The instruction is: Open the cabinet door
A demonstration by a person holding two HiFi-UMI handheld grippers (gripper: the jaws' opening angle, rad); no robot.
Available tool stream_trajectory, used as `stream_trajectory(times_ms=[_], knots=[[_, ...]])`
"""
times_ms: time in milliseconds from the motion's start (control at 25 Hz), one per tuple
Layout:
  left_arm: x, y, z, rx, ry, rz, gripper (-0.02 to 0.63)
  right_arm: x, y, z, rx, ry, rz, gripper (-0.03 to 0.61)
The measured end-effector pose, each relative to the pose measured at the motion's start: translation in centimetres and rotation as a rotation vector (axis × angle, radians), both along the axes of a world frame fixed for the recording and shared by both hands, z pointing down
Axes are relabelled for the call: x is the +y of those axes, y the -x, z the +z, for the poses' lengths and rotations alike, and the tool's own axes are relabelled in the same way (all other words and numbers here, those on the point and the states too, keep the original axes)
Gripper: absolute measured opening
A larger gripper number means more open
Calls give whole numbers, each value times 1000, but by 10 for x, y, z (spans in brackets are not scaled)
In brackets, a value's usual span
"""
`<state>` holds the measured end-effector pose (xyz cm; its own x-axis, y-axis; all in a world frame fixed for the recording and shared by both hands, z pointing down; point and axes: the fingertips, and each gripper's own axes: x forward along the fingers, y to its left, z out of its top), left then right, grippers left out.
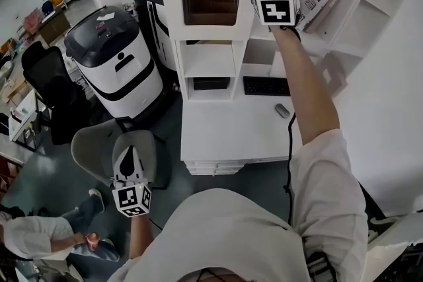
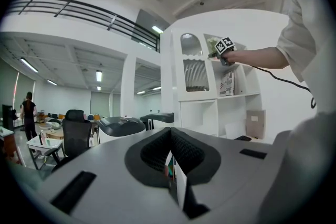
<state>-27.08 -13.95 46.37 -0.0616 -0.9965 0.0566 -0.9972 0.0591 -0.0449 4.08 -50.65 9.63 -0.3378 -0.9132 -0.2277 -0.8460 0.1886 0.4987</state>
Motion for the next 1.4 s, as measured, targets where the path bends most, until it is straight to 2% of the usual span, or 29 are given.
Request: stream_trajectory(times_ms=[920, 1080, 1400], knots=[[4, 7, 11, 7, 26, -56, -2, -38, 4, -1, 33, 3, 35, 123], [1, 8, 13, 9, 30, -57, -2, -40, 2, -4, 40, -26, 57, 83], [-7, 5, 15, 13, 35, -45, -2, -40, 1, -5, 77, -86, 48, 77]])
